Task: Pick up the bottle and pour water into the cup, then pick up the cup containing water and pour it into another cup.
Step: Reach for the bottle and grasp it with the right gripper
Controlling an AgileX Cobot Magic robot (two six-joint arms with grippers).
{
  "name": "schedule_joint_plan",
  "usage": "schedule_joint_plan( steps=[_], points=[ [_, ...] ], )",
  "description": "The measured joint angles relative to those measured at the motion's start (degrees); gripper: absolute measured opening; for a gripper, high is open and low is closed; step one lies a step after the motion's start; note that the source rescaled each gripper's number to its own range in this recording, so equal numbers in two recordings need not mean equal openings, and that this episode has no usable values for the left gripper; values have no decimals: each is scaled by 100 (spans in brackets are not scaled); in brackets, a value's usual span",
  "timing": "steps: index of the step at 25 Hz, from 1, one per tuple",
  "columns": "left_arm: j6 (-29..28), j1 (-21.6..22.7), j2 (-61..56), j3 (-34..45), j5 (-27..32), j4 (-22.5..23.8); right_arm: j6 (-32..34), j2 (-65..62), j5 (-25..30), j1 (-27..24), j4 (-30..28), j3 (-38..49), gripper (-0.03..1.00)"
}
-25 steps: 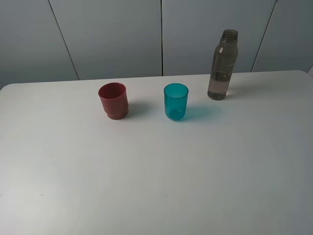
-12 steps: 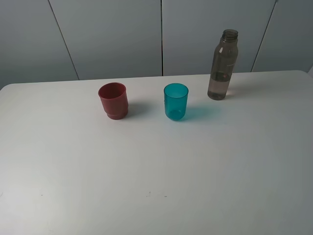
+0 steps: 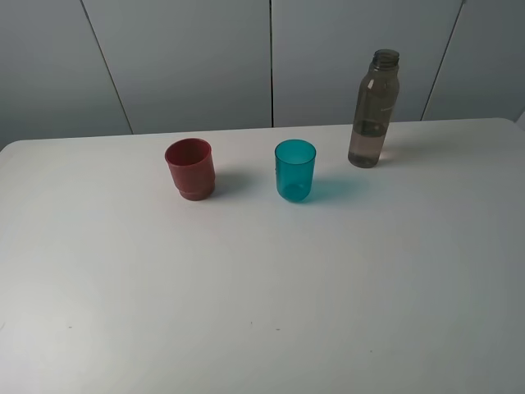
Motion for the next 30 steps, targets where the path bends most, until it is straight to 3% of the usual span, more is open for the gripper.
schedule_joint_plan(
  steps=[8, 19, 26, 30],
  points=[
    [11, 0, 0, 0, 0, 0, 0, 1587, -821, 0, 3, -791, 100],
    [11, 0, 0, 0, 0, 0, 0, 4013, -2983, 11, 494, -1044, 100],
    [11, 0, 0, 0, 0, 0, -10, 5317, -3736, 1000, 470, -1044, 100],
    [11, 0, 0, 0, 0, 0, -10, 6076, -4161, 1168, 550, -1044, 100]
  ],
)
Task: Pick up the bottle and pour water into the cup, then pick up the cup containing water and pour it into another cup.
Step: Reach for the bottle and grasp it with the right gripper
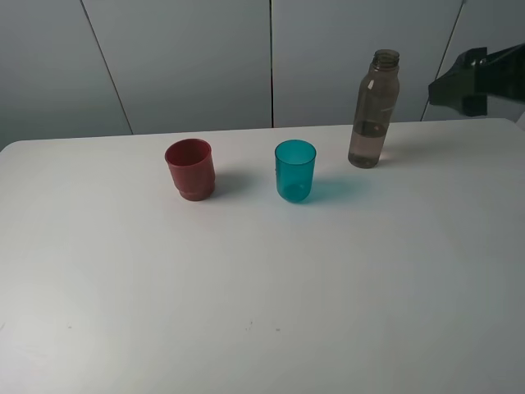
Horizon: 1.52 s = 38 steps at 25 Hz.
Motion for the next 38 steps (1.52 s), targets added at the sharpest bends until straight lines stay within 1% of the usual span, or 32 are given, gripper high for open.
schedule_joint_plan(
  steps=[5, 9, 12, 15, 17, 23, 25, 27, 32, 35, 38],
  points=[
    [0, 0, 0, 0, 0, 0, -13, 920, -460, 0, 346, 11, 100],
    [0, 0, 0, 0, 0, 0, -13, 1516, -978, 9, 363, 61, 100],
    [0, 0, 0, 0, 0, 0, -24, 1869, -1592, 35, 363, 261, 100],
    [0, 0, 0, 0, 0, 0, -24, 2198, -2554, 35, 363, 563, 100],
    [0, 0, 0, 0, 0, 0, -24, 2414, -2965, 35, 375, 697, 100],
    [0, 0, 0, 0, 0, 0, -24, 3134, -3376, 35, 375, 779, 100],
    [0, 0, 0, 0, 0, 0, -14, 3349, -3678, 35, 359, 779, 100],
    [0, 0, 0, 0, 0, 0, 45, 3564, -4058, 35, 234, 779, 100],
    [0, 0, 0, 0, 0, 0, 166, 4045, -5354, 35, -398, 800, 100],
    [0, 0, 0, 0, 0, 0, 231, 4403, -6095, 35, -559, 800, 100],
    [0, 0, 0, 0, 0, 0, 256, 4810, -6412, 35, -581, 773, 100]
  ],
)
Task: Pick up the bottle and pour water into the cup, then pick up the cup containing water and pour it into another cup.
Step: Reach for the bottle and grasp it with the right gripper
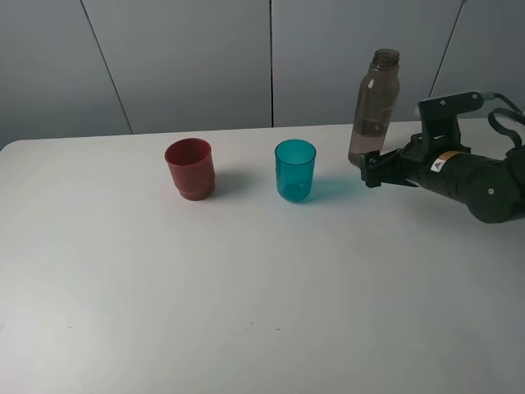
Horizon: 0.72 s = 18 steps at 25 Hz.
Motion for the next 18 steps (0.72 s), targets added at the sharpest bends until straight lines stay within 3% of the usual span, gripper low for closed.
schedule_joint_plan(
  steps=[9, 18],
  points=[
    [0, 0, 0, 0, 0, 0, 23, 729, -620, 0, 27, -447, 100],
    [0, 0, 0, 0, 0, 0, 23, 1047, -729, 0, 112, -1076, 100]
  ],
)
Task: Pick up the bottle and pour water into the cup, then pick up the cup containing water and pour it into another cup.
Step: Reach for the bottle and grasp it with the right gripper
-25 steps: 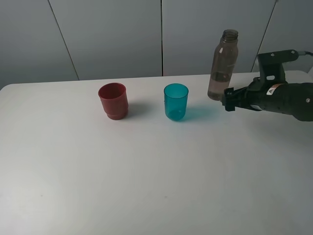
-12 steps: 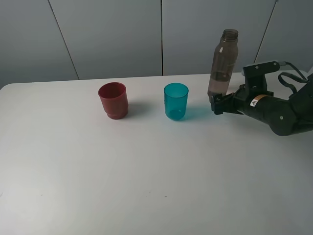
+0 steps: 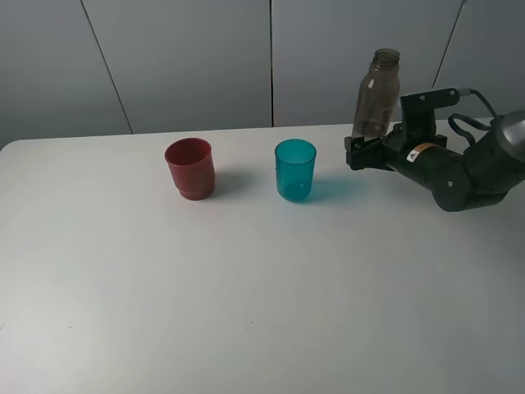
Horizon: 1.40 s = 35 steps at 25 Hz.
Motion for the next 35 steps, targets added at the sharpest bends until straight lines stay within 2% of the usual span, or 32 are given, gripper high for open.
schedule_joint_plan(
  steps=[12, 20, 35],
  points=[
    [0, 0, 0, 0, 0, 0, 12, 127, -140, 0, 207, -353, 100],
    [0, 0, 0, 0, 0, 0, 265, 543, -230, 0, 235, -734, 100],
    [-22, 0, 0, 0, 0, 0, 151, 851, -510, 0, 425, -1116, 100]
  ],
)
